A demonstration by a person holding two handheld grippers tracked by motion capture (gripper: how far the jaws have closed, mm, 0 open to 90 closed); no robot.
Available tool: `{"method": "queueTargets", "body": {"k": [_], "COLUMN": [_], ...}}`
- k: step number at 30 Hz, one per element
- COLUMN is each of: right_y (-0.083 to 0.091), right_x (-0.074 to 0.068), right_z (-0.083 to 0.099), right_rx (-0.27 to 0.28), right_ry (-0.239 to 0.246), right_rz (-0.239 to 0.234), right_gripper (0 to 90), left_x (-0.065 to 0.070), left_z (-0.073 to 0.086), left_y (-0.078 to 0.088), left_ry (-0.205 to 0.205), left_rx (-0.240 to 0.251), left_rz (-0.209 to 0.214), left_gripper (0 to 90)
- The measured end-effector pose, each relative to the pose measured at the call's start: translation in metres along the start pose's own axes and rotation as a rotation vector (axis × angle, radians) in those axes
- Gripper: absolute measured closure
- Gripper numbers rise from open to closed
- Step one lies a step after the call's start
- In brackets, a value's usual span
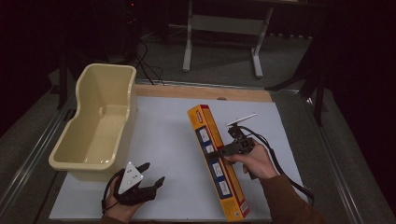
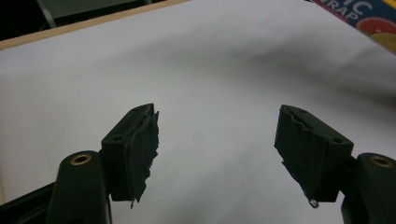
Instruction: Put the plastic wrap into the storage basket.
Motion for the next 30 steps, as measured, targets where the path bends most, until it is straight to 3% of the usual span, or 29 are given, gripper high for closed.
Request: {"method": "queueTargets", "body": {"k": [4,15,23,30], "right_y": [0.0,-0.005,-0.007,-0.008], "right_x": [-0.007,-0.028,-0.041,-0.052], "right_z": [-0.007,-0.024,-0.043,-0.063], "right_rx": [0.024,0.039,0.036,0.068], "right_ry": [-0.01,0.001,0.013,0.015], "right_rz": [-0.04,-0.089,-0.082,-0.081], "right_gripper": [41.5,41.5,41.5,41.5], "left_x": [0.0,0.0,0.0,0.0], "left_z": [0.0,0.0,0.0,0.0], "left_y": [0.0,0.0,0.0,0.0], "left_ry": [0.001,0.002,-0.005,0.001], "left_rx": [0.003,0.004,-0.005,-0.006], "left_rz": [0.001,-0.002,-0.015,-0.015], "left_gripper": [29.8,29.3,26.5,26.3]}}
Point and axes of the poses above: each handheld gripper's, and its own axes: y roughly backward along the jaws, z roughly out of its underside, x roughly to its right, the point moved 8 cm from there along -y, roughly forward along the jaws, and after that the axes turned 2 degrees about -x, right-handed, at the moved point
